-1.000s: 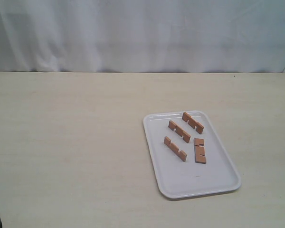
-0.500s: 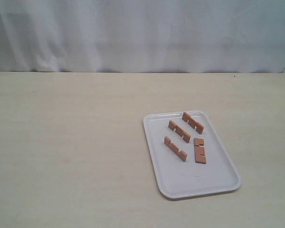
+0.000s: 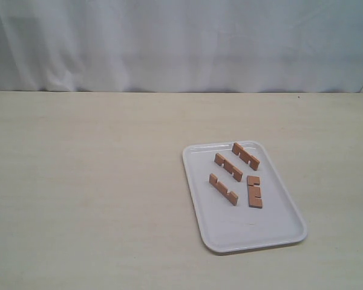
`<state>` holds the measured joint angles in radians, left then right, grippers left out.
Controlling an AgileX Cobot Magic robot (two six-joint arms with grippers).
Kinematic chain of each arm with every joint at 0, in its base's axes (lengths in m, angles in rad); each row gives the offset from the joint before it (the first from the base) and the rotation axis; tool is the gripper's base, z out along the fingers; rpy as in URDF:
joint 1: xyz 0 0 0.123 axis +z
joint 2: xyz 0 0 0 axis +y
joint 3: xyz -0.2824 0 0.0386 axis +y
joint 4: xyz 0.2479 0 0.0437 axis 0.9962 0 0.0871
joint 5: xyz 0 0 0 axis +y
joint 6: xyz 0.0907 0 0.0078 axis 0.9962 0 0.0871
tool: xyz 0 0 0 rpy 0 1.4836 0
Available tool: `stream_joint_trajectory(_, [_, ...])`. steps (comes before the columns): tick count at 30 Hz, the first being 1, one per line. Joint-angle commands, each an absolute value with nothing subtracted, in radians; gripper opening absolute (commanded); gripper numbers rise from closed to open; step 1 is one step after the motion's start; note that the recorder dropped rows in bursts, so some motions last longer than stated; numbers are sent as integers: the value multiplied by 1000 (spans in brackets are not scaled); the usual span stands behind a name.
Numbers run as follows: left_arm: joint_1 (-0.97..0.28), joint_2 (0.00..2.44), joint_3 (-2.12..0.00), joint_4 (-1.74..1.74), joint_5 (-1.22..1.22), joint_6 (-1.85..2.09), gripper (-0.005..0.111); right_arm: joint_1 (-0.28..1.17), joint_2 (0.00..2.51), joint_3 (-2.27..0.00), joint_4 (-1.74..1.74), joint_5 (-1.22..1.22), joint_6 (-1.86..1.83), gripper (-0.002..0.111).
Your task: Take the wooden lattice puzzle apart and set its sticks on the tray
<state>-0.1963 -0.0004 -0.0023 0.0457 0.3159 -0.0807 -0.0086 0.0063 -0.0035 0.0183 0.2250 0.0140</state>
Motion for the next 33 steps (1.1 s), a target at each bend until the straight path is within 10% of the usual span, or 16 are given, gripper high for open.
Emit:
stream_joint_trajectory(1, [-193,0,0,40,201,-84,0,-14,0,0,19,229,16,4])
stream_joint_trajectory(33, [-116,0,0,91,256,-84,0,-14,0,0,19,229,16,4])
